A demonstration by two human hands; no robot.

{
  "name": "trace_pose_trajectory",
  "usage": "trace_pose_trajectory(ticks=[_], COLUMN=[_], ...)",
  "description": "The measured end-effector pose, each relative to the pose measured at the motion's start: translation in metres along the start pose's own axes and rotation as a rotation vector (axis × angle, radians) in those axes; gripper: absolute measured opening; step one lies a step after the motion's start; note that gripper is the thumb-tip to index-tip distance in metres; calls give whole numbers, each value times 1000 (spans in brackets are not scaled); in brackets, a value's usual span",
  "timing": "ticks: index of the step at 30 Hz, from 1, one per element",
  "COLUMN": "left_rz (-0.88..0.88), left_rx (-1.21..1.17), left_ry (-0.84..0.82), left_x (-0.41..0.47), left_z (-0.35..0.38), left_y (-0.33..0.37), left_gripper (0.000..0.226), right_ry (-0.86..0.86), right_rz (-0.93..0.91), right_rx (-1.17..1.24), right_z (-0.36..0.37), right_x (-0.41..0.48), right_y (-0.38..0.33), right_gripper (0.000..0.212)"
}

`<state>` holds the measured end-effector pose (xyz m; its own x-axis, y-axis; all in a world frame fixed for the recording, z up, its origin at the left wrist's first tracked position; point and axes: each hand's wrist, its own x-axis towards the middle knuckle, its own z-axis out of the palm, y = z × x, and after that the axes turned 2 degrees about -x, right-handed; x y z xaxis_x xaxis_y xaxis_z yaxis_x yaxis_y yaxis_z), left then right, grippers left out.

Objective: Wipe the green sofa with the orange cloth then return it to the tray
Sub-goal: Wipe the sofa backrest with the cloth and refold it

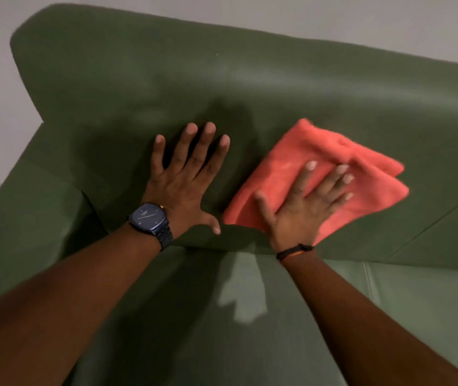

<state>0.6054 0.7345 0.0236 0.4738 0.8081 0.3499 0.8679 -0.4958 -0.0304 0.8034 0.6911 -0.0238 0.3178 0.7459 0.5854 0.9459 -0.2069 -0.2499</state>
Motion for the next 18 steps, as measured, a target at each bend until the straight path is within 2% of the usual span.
trace_pose_trajectory(ticks=[4,6,8,11,13,15,16,18], left_rz=[-45,-44,-46,-115,-150,-164,-182,-240], left_rx=[-119,-103,-105,-166,-144,-150,-191,-281], left_ry=[138,257,319,272,201,155,147,143], left_x=[-5,-4,-1,4,10,17,21,27], left_z=[-7,-11,-15,-28,-38,-45,-49,-55], left_y=[6,6,4,9,18,28,34,43], left_gripper=[132,106,91,90,85,69,56,27], right_ry=[-201,-216,-197,-96,-49,-68,-75,-46], right_rz=[-218,-228,-229,-227,-159,-178,-224,-345], right_rx=[-71,-84,-30,88,98,76,67,80], right_z=[7,5,-4,-24,-36,-46,-49,-53], right_x=[-37,-41,-38,-16,10,29,34,36], right_y=[-27,-28,-24,-10,0,6,7,8], right_gripper=[91,86,78,71,86,98,94,69])
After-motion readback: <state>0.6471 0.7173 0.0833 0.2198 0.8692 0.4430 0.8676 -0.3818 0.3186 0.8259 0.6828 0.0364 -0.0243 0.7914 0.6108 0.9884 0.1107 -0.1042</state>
